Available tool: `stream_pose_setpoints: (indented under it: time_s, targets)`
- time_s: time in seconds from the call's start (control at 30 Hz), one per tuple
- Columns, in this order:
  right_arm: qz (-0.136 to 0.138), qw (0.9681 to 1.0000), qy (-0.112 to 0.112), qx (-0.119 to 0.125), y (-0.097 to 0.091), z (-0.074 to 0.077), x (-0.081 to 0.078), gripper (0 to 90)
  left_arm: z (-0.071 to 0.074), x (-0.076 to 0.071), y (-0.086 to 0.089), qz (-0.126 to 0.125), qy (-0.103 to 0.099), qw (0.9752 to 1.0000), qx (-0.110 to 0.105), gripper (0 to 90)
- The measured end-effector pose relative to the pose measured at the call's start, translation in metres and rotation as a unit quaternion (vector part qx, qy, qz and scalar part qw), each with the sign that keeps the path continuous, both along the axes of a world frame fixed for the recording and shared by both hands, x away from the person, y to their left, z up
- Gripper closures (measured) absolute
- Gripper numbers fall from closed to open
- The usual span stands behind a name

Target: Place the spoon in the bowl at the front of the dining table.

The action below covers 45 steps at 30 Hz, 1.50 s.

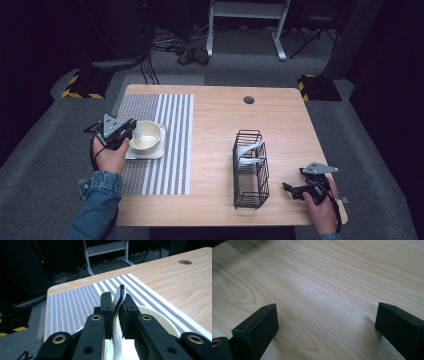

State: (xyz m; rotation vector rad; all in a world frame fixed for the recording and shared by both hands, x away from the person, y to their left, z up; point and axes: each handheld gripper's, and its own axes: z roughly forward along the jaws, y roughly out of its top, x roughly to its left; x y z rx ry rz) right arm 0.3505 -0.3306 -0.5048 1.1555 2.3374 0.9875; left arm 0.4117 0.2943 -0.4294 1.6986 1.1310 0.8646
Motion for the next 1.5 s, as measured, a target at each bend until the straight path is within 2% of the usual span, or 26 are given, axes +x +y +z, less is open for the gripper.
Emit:
stream_pose_setpoints:
  time_s: [0.27, 0.33, 0.37, 0.6, 0.93, 1.07, 1.5]
  targets:
    - [0.0, 1.0, 0.0, 0.0, 0.0, 0.0, 0.0, 4.7, 0.002, -0.001, -0.013, -0.021, 0.005, 0.9997, -0.011, 75.0]
    - [0.0, 1.0, 0.0, 0.0, 0.0, 0.0, 0.0, 4.7, 0.002, -0.002, -0.016, -0.026, 0.009, 0.9996, -0.012, 72.2]
    - [0.0, 1.0, 0.0, 0.0, 0.0, 0.0, 0.0, 4.6, 0.002, -0.002, -0.018, -0.027, 0.01, 0.9995, -0.015, 68.1]
    - [0.0, 1.0, 0.0, 0.0, 0.0, 0.0, 0.0, 4.6, -0.002, -0.002, -0.029, -0.037, 0.015, 0.9991, -0.018, 64.0]
    - [0.0, 1.0, 0.0, 0.0, 0.0, 0.0, 0.0, 4.6, -0.005, -0.003, -0.045, -0.056, 0.022, 0.998, -0.02, 64.3]
    - [0.0, 1.0, 0.0, 0.0, 0.0, 0.0, 0.0, 4.7, -0.007, -0.004, -0.052, -0.064, 0.023, 0.9977, -0.01, 64.5]
    - [0.0, 1.0, 0.0, 0.0, 0.0, 0.0, 0.0, 4.6, -0.015, -0.004, -0.07, -0.085, 0.034, 0.9958, -0.011, 65.2]
